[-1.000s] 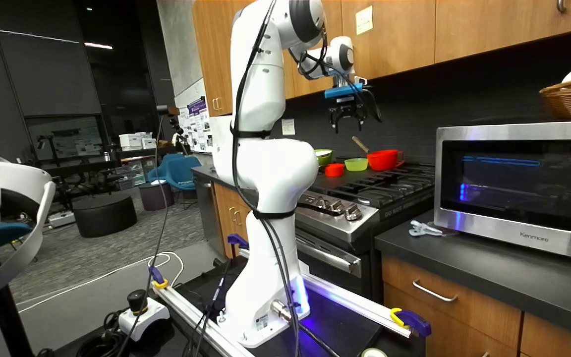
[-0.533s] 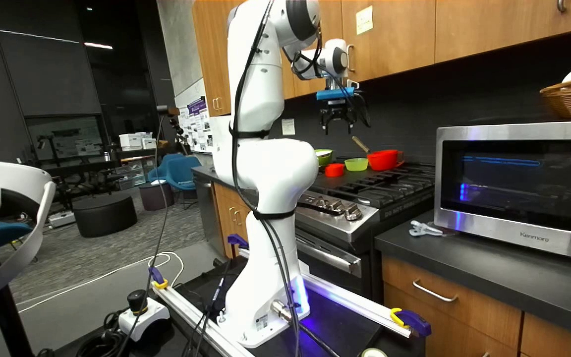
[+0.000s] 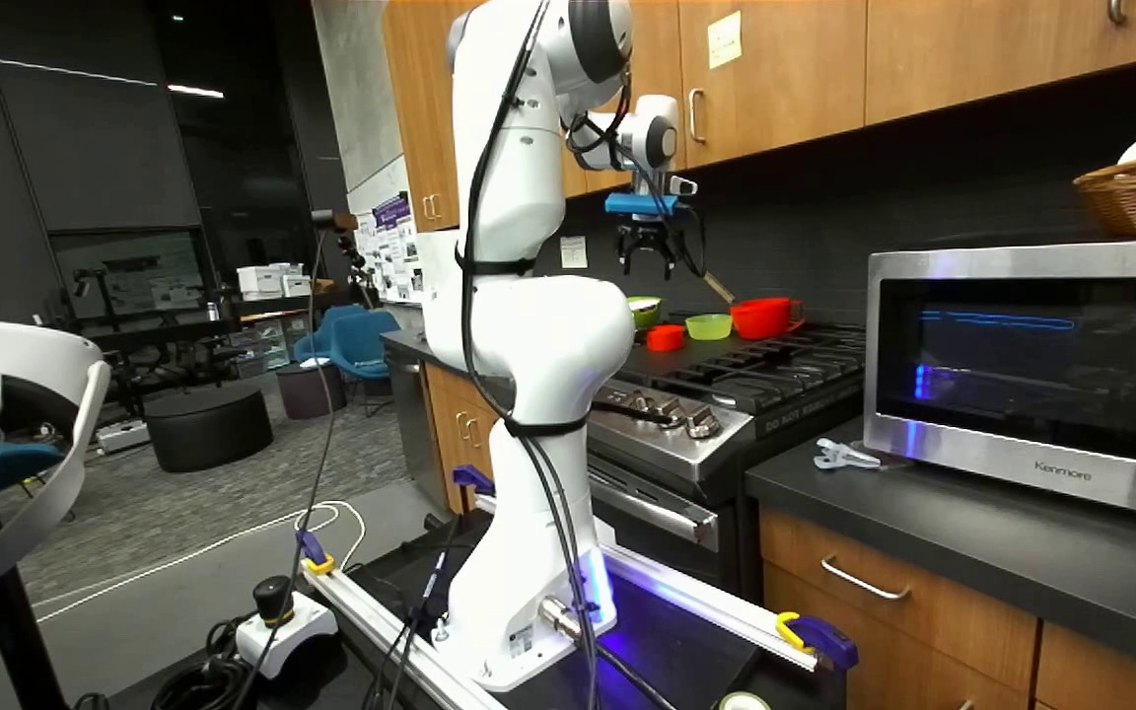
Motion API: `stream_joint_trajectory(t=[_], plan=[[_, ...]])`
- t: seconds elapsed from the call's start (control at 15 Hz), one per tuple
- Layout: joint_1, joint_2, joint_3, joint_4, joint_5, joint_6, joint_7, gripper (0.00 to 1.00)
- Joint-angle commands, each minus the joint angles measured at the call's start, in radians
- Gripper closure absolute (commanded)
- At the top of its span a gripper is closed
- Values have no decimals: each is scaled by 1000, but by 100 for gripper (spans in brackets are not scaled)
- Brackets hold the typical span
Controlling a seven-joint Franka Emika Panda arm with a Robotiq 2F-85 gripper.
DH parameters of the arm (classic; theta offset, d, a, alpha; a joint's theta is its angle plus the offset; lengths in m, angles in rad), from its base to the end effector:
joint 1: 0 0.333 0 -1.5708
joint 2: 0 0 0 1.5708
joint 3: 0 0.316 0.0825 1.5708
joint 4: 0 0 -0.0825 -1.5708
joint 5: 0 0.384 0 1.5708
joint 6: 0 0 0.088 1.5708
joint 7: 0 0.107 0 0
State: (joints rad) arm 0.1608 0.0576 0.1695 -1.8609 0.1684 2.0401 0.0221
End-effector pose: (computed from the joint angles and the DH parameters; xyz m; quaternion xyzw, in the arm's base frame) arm 0.5558 0.1986 0.4962 -0.9876 -0.1192 -0.0455 0.0914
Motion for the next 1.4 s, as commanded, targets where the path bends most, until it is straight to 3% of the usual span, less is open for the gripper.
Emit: stream_joint_trajectory(t=[0.0, 0.53, 0.73, 1.0, 1.33], plan=[[40, 38, 32, 17, 3, 41, 102, 0], [111, 169, 62, 52, -22, 76, 222, 0], [131, 174, 44, 39, -113, 126, 287, 0], [127, 151, 25, 16, -207, 158, 341, 0], [118, 154, 22, 21, -182, 181, 341, 0]])
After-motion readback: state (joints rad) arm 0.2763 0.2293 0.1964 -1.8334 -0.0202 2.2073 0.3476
